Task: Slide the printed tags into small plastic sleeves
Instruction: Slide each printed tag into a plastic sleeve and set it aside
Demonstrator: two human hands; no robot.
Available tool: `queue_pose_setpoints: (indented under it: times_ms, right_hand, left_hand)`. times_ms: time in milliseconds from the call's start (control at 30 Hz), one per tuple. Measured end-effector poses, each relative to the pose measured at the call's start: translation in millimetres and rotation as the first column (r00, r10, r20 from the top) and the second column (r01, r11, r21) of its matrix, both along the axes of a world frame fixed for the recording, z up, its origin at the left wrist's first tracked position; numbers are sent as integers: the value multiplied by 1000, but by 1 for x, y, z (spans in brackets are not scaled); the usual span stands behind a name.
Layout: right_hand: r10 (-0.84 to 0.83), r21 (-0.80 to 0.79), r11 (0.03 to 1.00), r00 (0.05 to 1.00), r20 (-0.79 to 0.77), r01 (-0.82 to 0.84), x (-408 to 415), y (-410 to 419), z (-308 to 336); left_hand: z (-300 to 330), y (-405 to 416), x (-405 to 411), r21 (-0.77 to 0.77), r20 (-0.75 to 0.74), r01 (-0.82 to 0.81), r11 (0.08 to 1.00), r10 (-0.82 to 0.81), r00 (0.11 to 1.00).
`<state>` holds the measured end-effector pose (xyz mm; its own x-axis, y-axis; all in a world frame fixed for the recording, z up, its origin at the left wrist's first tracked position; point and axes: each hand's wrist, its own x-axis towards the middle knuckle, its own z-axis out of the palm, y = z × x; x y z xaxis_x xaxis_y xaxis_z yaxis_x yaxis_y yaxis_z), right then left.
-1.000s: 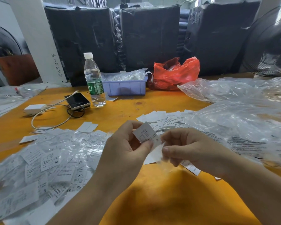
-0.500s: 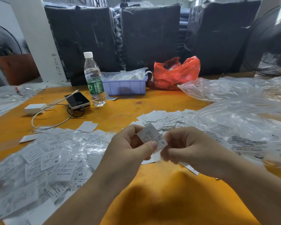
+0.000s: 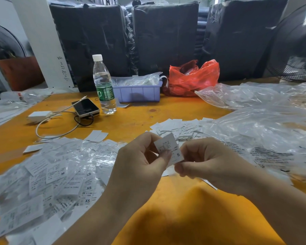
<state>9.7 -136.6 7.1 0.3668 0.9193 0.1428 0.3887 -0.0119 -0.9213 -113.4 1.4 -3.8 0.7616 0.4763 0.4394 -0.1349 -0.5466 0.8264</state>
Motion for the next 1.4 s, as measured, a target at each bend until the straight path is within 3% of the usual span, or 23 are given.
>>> queue_pose_setpoints:
  times_ms: [167,333,567,667,933,1200,1400]
  right_hand:
    - [5,-22,1000,999,-38,-6,1,0,1]
    - [-12,4,1000,997,-82,13,0,1,2]
    - [-123,79,988,985,-123,133,5,3,0]
    - [-126,87,986,976,-176,143,4,3,1]
    - [-120,-15,993,974,-193,120,9,1,1]
    - [-115,11,993,972,-204,120,9,2,0]
    - [-140,51,987,968,-208,153,12,1,-1]
  left_hand:
    - [-1,-3,-1,130,13,-25,991,24,1000]
    - [-1,-1,0,155,-2,3,988,-3,1000]
    - [0,2,0,-98,-106,121,988,-131,986]
    - [0,3,1,-133,-101,117,984,-131,986]
    - [0,3,1,-89,-40,36,995,-40,998]
    - [2,-2,-2,176,-62,11,984,0,998]
    - [2,1,-2,125,-63,-24,992,32,997]
